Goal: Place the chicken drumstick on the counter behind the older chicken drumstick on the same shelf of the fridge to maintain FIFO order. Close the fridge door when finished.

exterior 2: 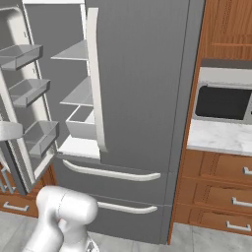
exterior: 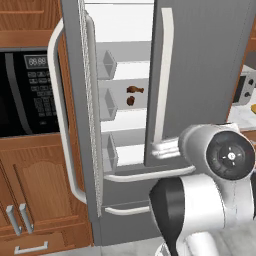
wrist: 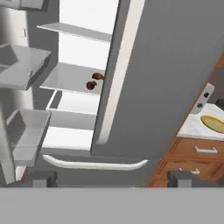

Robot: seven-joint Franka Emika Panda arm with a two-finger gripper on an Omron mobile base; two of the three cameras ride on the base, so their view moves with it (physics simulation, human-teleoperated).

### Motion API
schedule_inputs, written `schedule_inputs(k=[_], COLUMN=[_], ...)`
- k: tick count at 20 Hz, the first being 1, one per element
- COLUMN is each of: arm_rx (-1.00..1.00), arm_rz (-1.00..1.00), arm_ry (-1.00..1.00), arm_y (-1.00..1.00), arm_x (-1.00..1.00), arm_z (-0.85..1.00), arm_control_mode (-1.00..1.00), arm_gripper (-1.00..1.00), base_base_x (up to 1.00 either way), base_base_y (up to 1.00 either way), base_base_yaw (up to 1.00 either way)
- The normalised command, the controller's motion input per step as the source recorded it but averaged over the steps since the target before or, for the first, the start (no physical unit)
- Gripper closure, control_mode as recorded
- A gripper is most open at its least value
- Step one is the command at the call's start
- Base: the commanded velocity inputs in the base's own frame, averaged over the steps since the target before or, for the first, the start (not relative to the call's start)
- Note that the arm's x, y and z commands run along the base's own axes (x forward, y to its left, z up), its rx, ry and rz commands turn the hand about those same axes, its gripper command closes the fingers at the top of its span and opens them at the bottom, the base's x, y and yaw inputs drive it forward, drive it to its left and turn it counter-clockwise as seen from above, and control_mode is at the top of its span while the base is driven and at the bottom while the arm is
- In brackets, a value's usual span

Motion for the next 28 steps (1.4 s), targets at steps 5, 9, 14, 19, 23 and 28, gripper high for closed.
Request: schedule_inputs(k=[5, 9, 14, 19, 23, 28], arm_rx=[-0.23, -0.21, -0.16, -0.16, -0.16, -0.13], arm_rz=[0.14, 0.10, 0.02, 0.00, 0.00, 0.00], arm_ry=[-0.16, -0.10, 0.00, 0.00, 0.00, 0.00], arm_y=[0.94, 1.00, 1.00, 1.00, 1.00, 0.74], arm_x=[-0.93, -0.19, 0.31, 0.57, 0.68, 0.93], arm_z=[-0.16, -0.17, -0.16, -0.30, -0.42, -0.35], arm_control_mode=[-1.00, -1.00, -1.00, -1.00, -1.00, -1.00], arm_gripper=[-1.00, -1.00, -1.00, -1.00, -1.00, -1.00], base_base_x=[0.00, 0.00, 0.00, 0.00, 0.00, 0.00], base_base_y=[0.00, 0.00, 0.00, 0.00, 0.00, 0.00], base_base_yaw=[0.00, 0.00, 0.00, 0.00, 0.00, 0.00])
